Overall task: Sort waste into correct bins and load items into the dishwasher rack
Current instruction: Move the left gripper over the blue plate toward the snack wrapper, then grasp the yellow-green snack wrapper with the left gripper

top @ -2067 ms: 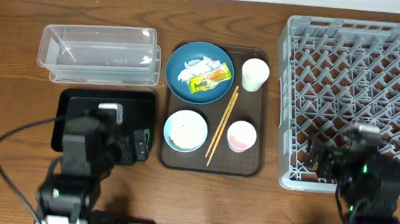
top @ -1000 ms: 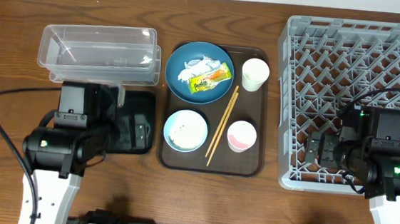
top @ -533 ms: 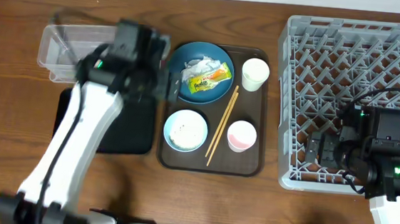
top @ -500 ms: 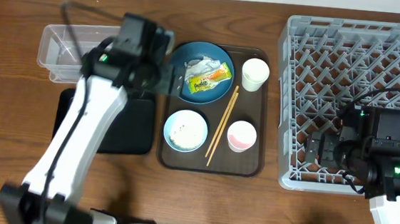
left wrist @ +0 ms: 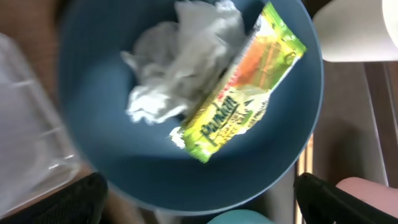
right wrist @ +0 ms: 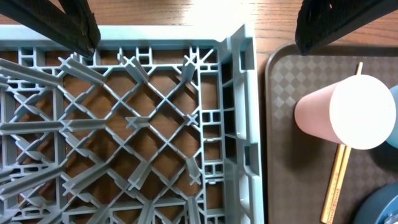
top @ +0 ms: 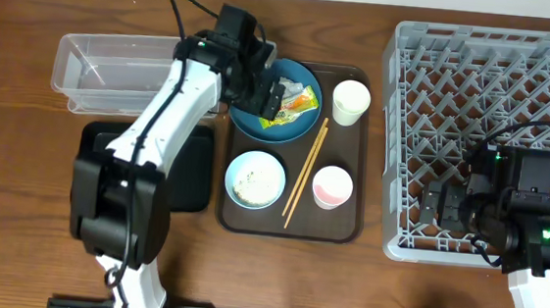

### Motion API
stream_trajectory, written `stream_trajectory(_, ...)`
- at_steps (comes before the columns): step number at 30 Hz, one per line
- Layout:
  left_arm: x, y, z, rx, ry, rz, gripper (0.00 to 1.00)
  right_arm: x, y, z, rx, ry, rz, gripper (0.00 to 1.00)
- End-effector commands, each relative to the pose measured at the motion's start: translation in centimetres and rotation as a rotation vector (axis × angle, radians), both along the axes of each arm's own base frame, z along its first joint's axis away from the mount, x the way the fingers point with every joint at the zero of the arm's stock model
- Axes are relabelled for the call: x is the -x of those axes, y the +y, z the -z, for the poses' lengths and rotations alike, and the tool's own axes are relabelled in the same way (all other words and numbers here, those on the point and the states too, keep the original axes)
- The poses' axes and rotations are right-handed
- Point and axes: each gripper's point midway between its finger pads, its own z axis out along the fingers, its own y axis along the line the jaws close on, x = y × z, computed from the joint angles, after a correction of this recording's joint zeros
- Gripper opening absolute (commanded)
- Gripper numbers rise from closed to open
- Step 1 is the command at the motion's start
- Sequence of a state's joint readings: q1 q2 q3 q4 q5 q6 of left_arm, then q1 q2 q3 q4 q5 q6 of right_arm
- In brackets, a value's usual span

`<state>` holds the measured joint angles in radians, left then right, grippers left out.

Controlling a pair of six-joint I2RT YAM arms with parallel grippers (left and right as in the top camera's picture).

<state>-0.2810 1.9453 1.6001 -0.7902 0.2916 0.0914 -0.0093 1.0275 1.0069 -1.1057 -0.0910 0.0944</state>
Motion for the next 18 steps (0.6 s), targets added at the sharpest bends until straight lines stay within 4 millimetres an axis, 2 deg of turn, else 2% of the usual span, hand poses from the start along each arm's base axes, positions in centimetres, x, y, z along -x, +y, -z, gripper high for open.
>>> stream_trajectory(1, 0.1, -1.3, 1.4, 0.050, 0.041, 0.038, 1.00, -0.1, -0.2, -0.6, 0.003, -0.012, -0.004, 0.99)
stream_trajectory(3, 0.2, -1.3, 2.7, 0.042, 0.069, 0.037, 0.99, 0.1, -0.2, -0.5, 0.003, -0.005, -0.004, 0.99)
stream_trajectory(6, 0.4, -1.4, 4.3, 0.034, 0.106, 0.034, 0.80, 0.1, -0.2, -0.5, 0.003, -0.005, -0.004, 0.99)
stream_trajectory(10, 0.7, -1.7, 5.8, 0.025, 0.142, 0.035, 0.79, 0.1, -0.2, -0.5, 0.003, -0.006, -0.004, 0.99)
stream_trajectory(14, 0.6, -2.3, 6.3, 0.026, 0.136, 0.048, 0.79, 0.1, -0.2, -0.5, 0.003, -0.005, -0.004, 0.99)
stream_trajectory(15, 0.4, -2.5, 6.2, 0.028, 0.127, 0.052, 0.76, 0.1, -0.2, -0.5, 0.003, -0.005, -0.004, 0.99)
stream_trajectory(17, 0.1, -2.9, 6.1, 0.034, 0.106, 0.058, 0.57, 0.1, -0.2, -0.5, 0.003, -0.005, -0.004, 0.99)
stream_trajectory(18, -0.1, -3.1, 6.0, 0.037, 0.096, 0.061, 0.52, 0.1, -0.2, -0.5, 0.003, -0.005, -0.004, 0.99)
